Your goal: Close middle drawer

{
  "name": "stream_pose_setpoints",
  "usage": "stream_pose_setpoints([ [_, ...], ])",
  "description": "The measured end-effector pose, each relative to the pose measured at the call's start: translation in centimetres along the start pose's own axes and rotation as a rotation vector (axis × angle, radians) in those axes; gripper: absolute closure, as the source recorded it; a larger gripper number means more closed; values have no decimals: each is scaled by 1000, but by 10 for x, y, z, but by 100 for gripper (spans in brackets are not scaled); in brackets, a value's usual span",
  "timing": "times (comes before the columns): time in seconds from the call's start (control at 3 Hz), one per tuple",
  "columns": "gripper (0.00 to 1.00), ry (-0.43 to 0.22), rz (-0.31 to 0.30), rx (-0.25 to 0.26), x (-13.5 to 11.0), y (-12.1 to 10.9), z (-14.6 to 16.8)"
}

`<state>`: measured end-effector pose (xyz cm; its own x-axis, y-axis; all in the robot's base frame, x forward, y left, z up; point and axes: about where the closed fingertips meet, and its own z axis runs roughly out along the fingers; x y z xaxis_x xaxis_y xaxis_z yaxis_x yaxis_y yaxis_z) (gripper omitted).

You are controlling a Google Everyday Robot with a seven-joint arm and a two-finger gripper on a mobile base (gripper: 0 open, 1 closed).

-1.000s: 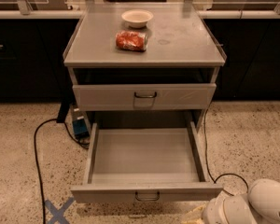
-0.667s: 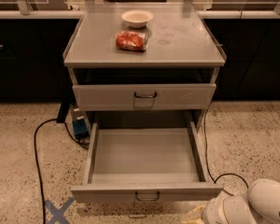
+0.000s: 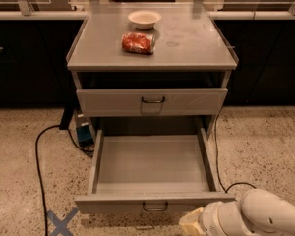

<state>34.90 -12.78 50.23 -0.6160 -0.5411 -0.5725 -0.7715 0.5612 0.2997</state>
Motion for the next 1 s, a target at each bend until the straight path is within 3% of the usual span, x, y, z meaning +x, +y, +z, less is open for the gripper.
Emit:
stream_pose_setpoints([
  [0.33, 100, -70, 20, -13, 1, -22, 35],
  [0.67, 100, -57, 20, -19, 4, -21, 37],
  [1.0, 100, -52, 69, -20, 14, -36, 52],
])
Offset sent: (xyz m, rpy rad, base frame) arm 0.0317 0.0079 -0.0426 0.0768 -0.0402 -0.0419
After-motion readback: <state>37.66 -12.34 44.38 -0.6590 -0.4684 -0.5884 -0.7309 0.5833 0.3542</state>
